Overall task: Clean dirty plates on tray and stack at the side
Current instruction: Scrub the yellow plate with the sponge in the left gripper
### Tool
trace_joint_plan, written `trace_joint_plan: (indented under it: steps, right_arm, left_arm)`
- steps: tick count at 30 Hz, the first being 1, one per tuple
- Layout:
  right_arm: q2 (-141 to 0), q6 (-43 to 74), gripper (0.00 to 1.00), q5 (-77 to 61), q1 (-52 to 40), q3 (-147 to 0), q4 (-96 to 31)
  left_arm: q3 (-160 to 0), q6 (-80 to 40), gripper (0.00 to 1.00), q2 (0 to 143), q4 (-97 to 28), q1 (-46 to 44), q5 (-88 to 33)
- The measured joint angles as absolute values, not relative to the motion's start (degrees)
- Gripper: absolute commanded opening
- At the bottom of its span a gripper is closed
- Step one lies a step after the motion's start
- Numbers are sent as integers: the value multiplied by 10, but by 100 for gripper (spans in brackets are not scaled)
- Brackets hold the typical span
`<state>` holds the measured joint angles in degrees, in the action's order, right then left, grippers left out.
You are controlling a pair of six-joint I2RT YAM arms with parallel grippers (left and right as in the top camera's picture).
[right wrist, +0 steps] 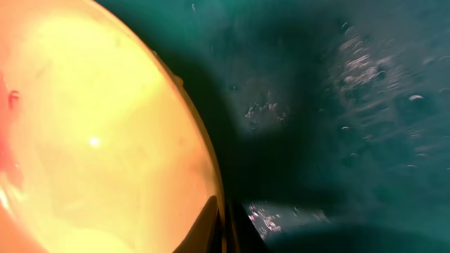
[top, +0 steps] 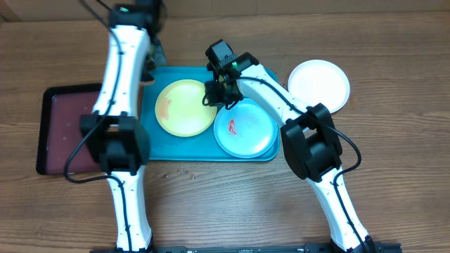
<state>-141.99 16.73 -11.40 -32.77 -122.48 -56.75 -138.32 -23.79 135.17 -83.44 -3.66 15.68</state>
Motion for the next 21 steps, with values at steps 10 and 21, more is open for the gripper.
trace_joint_plan:
  steps: [10, 21]
  right_arm:
    - [-1417, 169, 4, -71, -328, -1279, -580]
    - [-1414, 180, 4, -110, -330, -1193, -537]
  left_arm:
    - [-1364, -173, 4, 1350, -845, 62, -137]
    - [-1225, -147, 4, 1350, -750, -56, -169]
